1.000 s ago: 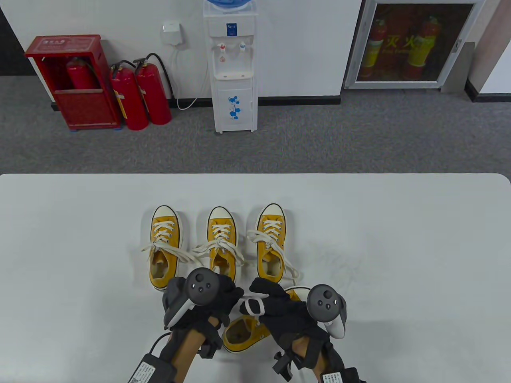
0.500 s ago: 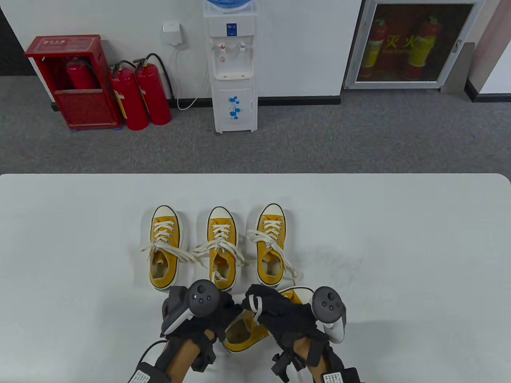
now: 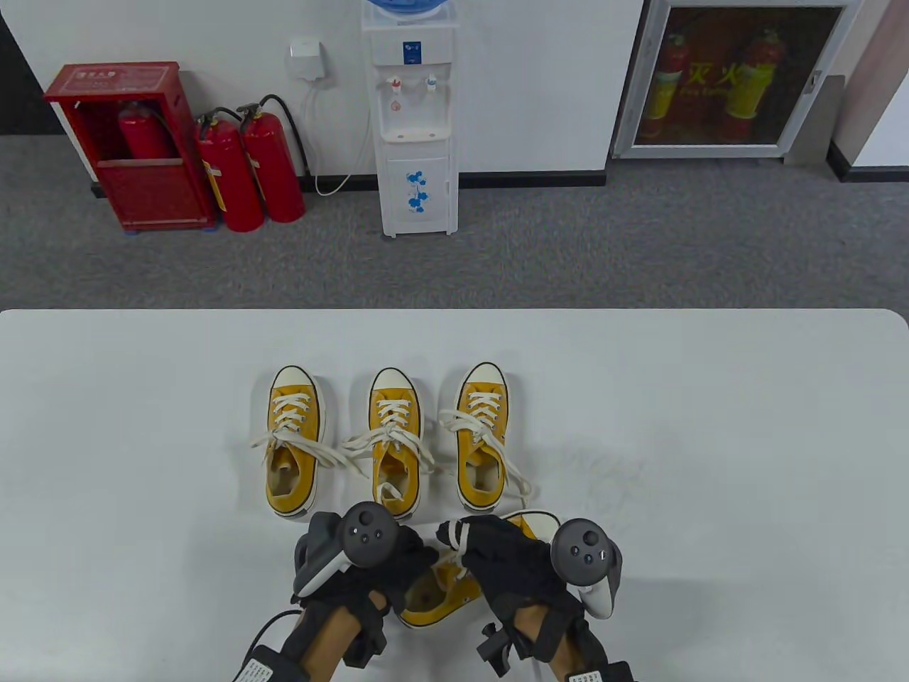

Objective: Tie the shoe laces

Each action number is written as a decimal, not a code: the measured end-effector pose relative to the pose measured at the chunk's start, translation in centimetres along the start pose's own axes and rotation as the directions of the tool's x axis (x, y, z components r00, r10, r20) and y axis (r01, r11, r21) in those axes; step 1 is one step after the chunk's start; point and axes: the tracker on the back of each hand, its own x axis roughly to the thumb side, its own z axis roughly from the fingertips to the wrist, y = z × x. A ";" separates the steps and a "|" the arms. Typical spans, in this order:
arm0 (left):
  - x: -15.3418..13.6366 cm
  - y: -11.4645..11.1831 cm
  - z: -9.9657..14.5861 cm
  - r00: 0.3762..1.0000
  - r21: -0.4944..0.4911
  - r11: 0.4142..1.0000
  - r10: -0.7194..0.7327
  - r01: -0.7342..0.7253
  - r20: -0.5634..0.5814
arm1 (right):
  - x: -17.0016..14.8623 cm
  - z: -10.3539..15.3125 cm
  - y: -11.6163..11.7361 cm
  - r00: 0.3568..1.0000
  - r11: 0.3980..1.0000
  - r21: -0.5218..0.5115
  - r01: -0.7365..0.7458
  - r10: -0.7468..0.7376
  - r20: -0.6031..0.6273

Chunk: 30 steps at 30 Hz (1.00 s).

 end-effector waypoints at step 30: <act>-0.9 0.7 0.1 0.994 -0.020 0.994 0.108 -0.108 0.030 | -1.0 -0.1 -1.4 0.992 0.987 0.163 0.010 0.011 -0.129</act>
